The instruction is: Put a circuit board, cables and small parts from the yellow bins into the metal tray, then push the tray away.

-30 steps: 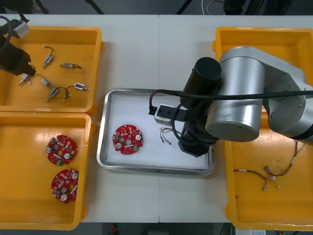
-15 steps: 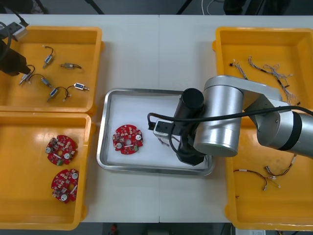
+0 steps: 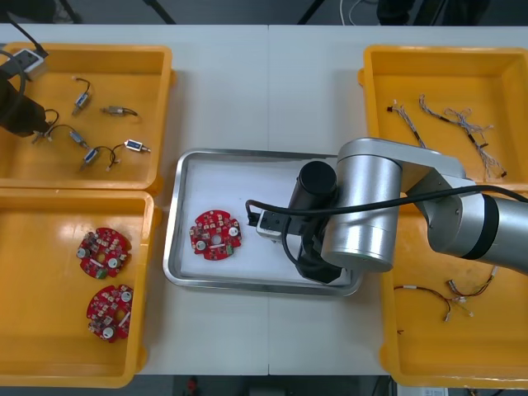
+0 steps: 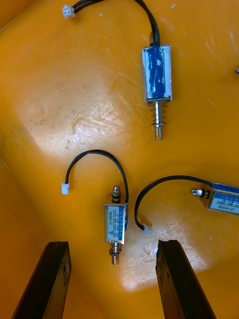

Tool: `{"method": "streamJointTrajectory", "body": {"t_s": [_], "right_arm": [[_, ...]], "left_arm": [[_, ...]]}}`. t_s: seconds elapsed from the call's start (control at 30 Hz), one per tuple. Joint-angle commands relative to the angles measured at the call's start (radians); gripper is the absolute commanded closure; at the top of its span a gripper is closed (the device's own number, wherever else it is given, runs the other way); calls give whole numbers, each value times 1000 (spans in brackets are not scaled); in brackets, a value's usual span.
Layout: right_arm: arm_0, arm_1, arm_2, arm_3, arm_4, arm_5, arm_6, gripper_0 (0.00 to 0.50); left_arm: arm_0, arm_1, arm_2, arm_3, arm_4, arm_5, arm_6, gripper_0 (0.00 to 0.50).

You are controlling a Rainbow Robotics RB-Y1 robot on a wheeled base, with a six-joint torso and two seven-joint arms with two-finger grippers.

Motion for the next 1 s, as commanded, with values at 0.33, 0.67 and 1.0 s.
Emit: {"method": "streamJointTrajectory", "body": {"t_s": [0.33,0.67,1.0], "right_arm": [[5,32,-123,-29,-53,35,43,0],[65,81,-365,-82,-106,262,44,0],[96,110,-610,-174,-103,381,37,0]], "left_arm": [[-48,-24,-27,78,-1,-107,-82,0],[-48,-30,-86,96,15,-153,-79,0],[-48,-53,-86,119,19,-158,-76,0]]}}
